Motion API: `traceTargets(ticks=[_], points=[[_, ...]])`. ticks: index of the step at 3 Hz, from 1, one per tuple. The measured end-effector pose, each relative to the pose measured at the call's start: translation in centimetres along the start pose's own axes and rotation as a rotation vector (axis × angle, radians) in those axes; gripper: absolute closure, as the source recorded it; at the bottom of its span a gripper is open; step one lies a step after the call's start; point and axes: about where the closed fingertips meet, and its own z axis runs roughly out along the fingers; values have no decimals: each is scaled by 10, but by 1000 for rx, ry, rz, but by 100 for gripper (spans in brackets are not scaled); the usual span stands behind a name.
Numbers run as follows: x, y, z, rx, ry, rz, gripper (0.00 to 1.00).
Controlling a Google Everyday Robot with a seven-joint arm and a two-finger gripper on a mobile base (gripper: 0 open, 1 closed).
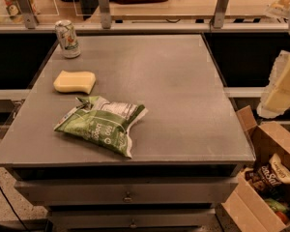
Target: Move green jalapeno chip bag near 7up can
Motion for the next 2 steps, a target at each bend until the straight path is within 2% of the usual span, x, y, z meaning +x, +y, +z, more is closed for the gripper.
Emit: traceTargets(ticks=[1, 2], points=[[0, 0, 0, 0, 0, 0, 0], [-12, 2, 6, -4, -22, 0, 0]])
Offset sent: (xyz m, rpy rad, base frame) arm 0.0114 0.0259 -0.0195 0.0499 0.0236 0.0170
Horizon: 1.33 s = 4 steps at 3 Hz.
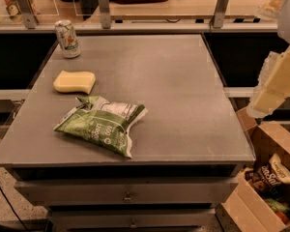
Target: Move green jalapeno chip bag near 7up can
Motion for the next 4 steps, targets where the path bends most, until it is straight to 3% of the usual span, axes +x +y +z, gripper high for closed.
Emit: traceTargets(ticks=[2, 3, 4], points=[[-56, 28, 73, -111, -5, -32, 0], [-88, 55, 123, -192, -1, -71, 0], [-112, 75, 163, -238, 8, -105, 0]])
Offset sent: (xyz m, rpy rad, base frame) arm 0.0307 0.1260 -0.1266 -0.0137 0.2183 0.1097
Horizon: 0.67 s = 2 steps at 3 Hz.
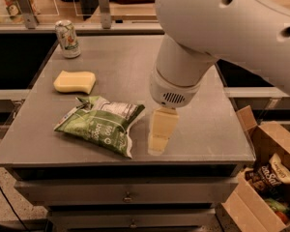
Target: Move green jalapeno chip bag near 7up can
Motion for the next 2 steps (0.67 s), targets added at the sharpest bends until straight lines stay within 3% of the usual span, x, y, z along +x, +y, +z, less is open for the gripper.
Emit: traceTargets(ticks=[1, 2], points=[[0, 0, 0, 1, -2, 0, 0], [-19, 0, 6, -7, -52, -16, 0]])
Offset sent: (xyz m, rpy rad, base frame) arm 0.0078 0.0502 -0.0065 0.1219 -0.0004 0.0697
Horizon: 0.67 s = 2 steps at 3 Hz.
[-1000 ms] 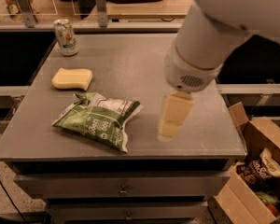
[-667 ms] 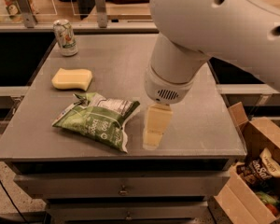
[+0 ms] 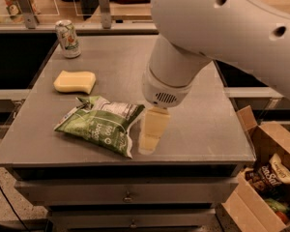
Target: Move green jalapeno chip bag near 7up can
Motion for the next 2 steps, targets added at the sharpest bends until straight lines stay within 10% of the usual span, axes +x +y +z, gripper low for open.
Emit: traceTargets(ticks=[2], points=[[-53, 0, 40, -71, -60, -57, 0]])
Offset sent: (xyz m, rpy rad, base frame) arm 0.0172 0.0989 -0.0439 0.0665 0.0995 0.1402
